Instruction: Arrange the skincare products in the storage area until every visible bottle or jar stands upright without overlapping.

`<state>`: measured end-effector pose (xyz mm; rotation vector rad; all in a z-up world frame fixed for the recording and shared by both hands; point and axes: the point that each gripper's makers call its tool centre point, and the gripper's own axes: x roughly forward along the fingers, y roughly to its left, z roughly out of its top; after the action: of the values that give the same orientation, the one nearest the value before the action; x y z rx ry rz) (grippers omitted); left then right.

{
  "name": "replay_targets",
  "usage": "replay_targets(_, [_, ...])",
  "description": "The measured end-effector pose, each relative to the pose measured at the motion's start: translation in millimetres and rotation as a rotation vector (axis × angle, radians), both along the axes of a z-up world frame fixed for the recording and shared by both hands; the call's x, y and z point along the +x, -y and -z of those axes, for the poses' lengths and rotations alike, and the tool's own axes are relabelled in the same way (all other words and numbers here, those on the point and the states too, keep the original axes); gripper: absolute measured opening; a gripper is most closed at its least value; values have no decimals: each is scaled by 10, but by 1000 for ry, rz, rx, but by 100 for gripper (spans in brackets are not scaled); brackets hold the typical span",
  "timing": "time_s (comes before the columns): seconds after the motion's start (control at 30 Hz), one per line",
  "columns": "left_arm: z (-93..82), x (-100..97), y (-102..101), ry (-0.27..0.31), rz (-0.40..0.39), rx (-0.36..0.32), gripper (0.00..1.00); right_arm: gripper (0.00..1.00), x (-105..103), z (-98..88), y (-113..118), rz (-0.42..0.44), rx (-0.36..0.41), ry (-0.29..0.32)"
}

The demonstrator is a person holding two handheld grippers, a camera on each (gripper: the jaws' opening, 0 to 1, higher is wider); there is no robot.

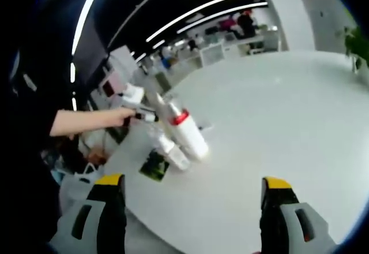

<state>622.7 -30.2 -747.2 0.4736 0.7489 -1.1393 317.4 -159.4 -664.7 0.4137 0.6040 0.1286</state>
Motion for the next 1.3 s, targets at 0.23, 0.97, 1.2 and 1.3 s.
replay_targets(0.23, [-147, -41, -61, 1, -4, -24, 0, 99, 82, -111, -60, -30, -22, 16])
replay_targets(0.97, [-801, -447, -418, 91, 17, -68, 0, 99, 126, -419, -278, -108, -14, 114])
replay_targets(1.2, [-953, -632, -570, 108, 16, -85, 0, 99, 106, -509, -484, -163, -25, 126])
replay_targets(1.3, [-1003, -714, -632, 114, 22, -86, 0, 99, 104, -561, -553, -176, -25, 140])
